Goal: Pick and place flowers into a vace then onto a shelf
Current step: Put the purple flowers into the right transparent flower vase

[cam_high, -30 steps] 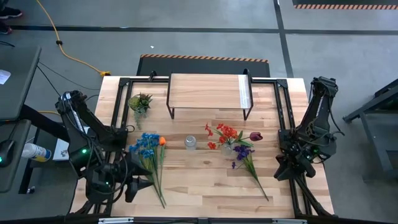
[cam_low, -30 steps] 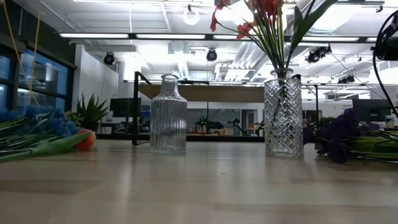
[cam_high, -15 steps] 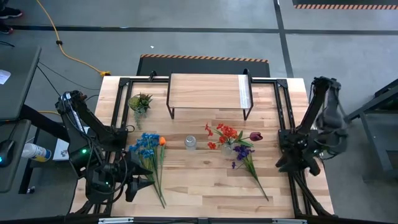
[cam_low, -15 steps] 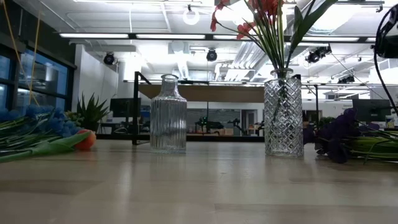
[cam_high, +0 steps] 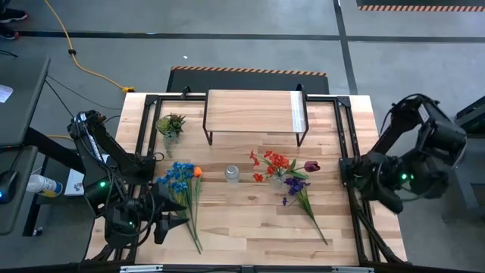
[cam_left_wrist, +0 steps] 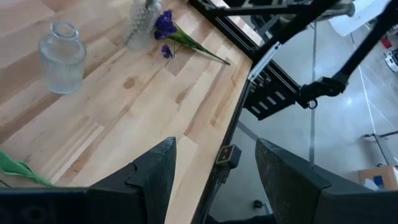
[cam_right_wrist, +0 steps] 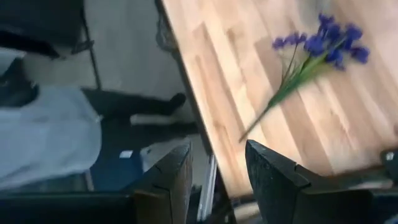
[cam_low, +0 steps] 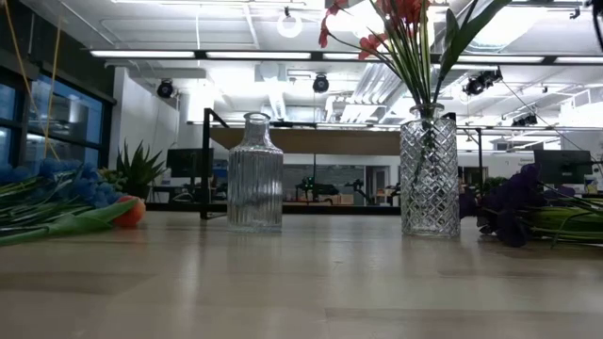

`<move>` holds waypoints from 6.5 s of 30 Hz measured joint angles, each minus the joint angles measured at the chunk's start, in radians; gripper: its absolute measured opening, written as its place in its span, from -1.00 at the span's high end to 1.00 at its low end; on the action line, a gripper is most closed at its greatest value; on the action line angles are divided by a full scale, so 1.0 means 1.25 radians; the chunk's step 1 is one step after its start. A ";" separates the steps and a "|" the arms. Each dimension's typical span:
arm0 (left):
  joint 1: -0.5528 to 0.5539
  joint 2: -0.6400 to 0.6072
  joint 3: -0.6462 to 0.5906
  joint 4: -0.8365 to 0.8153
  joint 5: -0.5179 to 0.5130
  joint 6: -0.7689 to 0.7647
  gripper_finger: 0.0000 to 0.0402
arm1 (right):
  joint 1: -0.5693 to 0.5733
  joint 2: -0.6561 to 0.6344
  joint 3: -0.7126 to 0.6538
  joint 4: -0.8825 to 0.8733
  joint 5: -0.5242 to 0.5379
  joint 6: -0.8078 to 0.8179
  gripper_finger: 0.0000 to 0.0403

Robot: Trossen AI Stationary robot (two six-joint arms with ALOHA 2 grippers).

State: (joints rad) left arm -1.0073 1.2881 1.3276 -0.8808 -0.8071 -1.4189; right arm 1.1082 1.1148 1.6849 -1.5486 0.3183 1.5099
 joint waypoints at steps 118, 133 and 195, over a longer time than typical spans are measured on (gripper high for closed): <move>0.000 0.000 0.000 -0.108 -0.022 0.000 -0.26 | -0.164 0.246 -0.655 0.661 -0.188 0.104 -0.02; 0.000 0.000 0.000 -0.115 -0.021 0.000 -0.26 | -0.188 0.369 -0.655 0.689 -0.152 0.101 -0.03; 0.000 0.000 0.000 -0.113 -0.015 -0.001 -0.26 | -0.231 0.317 -0.792 0.746 -0.246 0.143 0.87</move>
State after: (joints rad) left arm -1.0073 1.2878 1.3273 -1.0226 -0.8258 -1.4200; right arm 0.8190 1.5109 0.6952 -0.6158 0.0106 1.6884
